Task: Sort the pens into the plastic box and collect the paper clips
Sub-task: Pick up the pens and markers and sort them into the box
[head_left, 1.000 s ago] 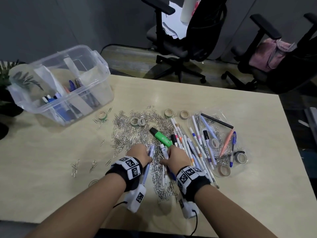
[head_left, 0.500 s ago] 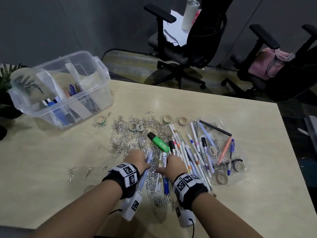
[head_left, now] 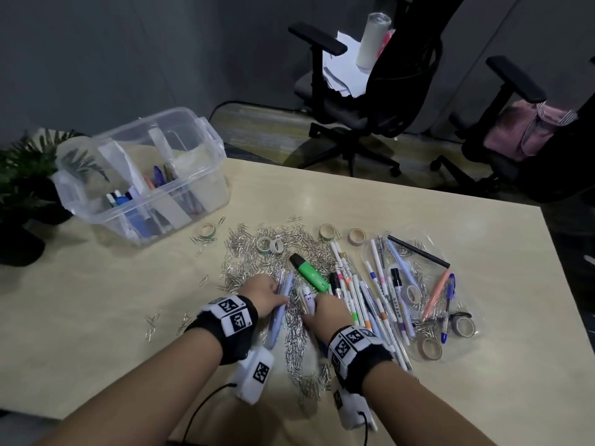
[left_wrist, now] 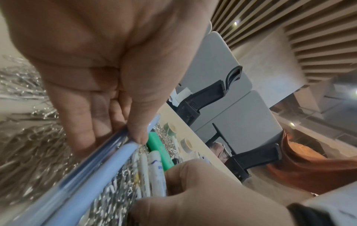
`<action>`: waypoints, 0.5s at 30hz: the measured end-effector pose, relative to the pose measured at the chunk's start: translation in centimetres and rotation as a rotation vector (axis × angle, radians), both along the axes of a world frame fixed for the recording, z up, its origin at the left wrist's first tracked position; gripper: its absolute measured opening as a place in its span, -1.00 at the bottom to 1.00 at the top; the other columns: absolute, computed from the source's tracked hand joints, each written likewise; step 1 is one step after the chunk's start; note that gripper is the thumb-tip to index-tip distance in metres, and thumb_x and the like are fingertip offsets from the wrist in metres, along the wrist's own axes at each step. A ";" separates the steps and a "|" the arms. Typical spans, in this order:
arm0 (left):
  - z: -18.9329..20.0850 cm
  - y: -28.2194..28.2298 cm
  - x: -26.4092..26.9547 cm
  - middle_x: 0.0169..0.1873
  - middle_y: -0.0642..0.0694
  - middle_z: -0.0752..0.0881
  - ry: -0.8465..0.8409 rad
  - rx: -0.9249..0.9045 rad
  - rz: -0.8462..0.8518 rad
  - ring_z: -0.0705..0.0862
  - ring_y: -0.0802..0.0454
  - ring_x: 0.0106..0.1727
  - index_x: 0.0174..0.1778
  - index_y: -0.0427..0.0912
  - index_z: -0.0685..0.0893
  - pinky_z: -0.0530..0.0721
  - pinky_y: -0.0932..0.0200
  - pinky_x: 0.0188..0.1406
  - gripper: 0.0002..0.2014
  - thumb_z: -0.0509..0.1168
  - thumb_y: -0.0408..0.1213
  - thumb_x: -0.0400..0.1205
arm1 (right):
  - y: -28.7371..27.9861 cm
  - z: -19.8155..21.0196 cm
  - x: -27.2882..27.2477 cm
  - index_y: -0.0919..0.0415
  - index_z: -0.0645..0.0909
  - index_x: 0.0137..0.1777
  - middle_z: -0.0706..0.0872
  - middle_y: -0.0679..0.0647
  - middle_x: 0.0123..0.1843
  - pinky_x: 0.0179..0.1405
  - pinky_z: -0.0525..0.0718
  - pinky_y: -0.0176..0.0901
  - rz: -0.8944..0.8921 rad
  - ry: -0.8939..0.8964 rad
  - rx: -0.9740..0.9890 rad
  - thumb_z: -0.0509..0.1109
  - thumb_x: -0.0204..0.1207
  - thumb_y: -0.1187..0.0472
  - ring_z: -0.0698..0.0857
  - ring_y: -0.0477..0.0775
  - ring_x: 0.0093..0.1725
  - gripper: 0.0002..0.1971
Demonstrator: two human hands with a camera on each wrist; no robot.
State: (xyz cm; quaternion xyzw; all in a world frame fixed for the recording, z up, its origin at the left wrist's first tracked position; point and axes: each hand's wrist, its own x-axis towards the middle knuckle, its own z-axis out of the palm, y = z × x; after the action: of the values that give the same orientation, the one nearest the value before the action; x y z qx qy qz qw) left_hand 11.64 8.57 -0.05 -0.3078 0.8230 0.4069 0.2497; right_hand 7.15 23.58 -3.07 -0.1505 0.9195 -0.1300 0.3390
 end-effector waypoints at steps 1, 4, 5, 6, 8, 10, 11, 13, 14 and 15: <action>0.3 -0.2 0.0 -0.44 -0.21 0.56 0.015 0.026 0.012 0.52 -0.04 -0.39 -0.40 -0.23 0.56 0.63 0.00 -0.26 -0.72 0.43 -0.21 0.55 | -0.1 -0.1 0.0 0.15 0.43 -0.21 0.57 0.02 -0.24 -0.30 0.58 -0.24 0.003 -0.012 0.000 0.42 0.52 0.10 0.58 0.00 -0.26 -0.77; 1.0 -0.6 -0.1 -0.26 -0.37 0.71 0.064 0.061 0.050 0.69 -0.14 -0.29 -0.29 -0.32 0.63 0.76 -0.13 -0.08 -0.78 0.42 -0.24 0.57 | -0.3 0.0 0.0 0.09 0.35 -0.31 0.50 -0.02 -0.31 -0.36 0.53 -0.28 0.026 -0.037 0.009 0.40 0.51 0.14 0.55 -0.04 -0.31 -0.72; 1.3 -0.7 -0.2 -0.26 -0.35 0.72 0.082 0.069 0.076 0.74 -0.18 -0.26 -0.33 -0.29 0.61 0.77 -0.16 -0.07 -0.77 0.43 -0.25 0.56 | -0.3 0.1 -0.2 0.09 0.34 -0.32 0.50 -0.02 -0.31 -0.38 0.51 -0.28 0.029 -0.043 0.005 0.39 0.51 0.15 0.55 -0.04 -0.31 -0.72; 1.6 -0.8 -0.3 -0.29 -0.30 0.73 0.093 0.079 0.102 0.76 -0.19 -0.26 -0.37 -0.25 0.58 0.77 -0.18 -0.08 -0.76 0.43 -0.26 0.56 | -0.3 0.3 -0.4 0.08 0.33 -0.33 0.49 -0.02 -0.32 -0.41 0.47 -0.29 0.034 -0.044 -0.005 0.38 0.52 0.15 0.54 -0.04 -0.32 -0.71; 2.1 -1.1 -0.4 -0.36 -0.19 0.71 0.121 0.109 0.139 0.74 -0.13 -0.32 -0.35 -0.23 0.56 0.77 -0.18 -0.09 -0.76 0.43 -0.27 0.56 | -0.2 0.7 -0.9 0.07 0.29 -0.36 0.45 -0.03 -0.36 -0.50 0.34 -0.31 0.040 -0.035 -0.048 0.36 0.54 0.14 0.47 -0.11 -0.39 -0.67; 2.6 -1.3 -0.6 -0.33 -0.17 0.71 0.148 0.132 0.171 0.72 -0.06 -0.34 -0.27 -0.27 0.58 0.79 -0.09 -0.13 -0.81 0.43 -0.28 0.56 | 0.1 1.3 -1.3 0.04 0.27 -0.36 0.43 -0.05 -0.38 -0.53 0.27 -0.31 0.030 -0.034 -0.108 0.36 0.57 0.11 0.42 -0.15 -0.43 -0.65; 2.8 -1.5 -0.7 -0.32 -0.16 0.71 0.157 0.139 0.184 0.71 -0.03 -0.35 -0.23 -0.28 0.58 0.80 0.00 -0.18 -0.83 0.42 -0.29 0.57 | 0.3 1.5 -1.5 0.02 0.27 -0.36 0.44 -0.06 -0.39 -0.53 0.26 -0.30 0.023 -0.050 -0.137 0.37 0.57 0.09 0.42 -0.16 -0.44 -0.64; 3.4 -1.7 -0.9 -0.31 -0.14 0.69 0.179 0.161 0.204 0.70 0.02 -0.35 -0.22 -0.28 0.57 0.78 0.12 -0.27 -0.85 0.40 -0.32 0.58 | 0.6 2.0 -1.6 0.00 0.32 -0.35 0.46 -0.08 -0.40 -0.51 0.30 -0.28 -0.004 -0.080 -0.193 0.42 0.54 0.06 0.43 -0.15 -0.44 -0.66; 3.5 -1.8 -1.0 -0.30 -0.14 0.69 0.186 0.175 0.211 0.71 0.00 -0.32 -0.22 -0.28 0.56 0.78 0.13 -0.27 -0.85 0.40 -0.33 0.58 | 0.8 2.2 -1.7 0.01 0.34 -0.35 0.48 -0.07 -0.40 -0.50 0.35 -0.26 -0.025 -0.092 -0.219 0.45 0.51 0.06 0.44 -0.12 -0.45 -0.67; 3.6 -1.9 -1.1 -0.29 -0.15 0.69 0.191 0.185 0.219 0.72 -0.02 -0.29 -0.23 -0.28 0.56 0.79 0.10 -0.25 -0.84 0.40 -0.33 0.58 | 0.9 2.3 -1.7 0.03 0.37 -0.34 0.49 -0.06 -0.40 -0.48 0.41 -0.22 -0.052 -0.103 -0.241 0.48 0.48 0.06 0.45 -0.10 -0.45 -0.67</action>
State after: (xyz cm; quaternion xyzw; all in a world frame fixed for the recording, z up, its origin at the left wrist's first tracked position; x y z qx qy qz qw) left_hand 10.51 6.64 3.58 -0.3314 0.7636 0.5330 0.1519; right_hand 5.46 24.45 -0.79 -0.1595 0.8821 -0.2559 0.3618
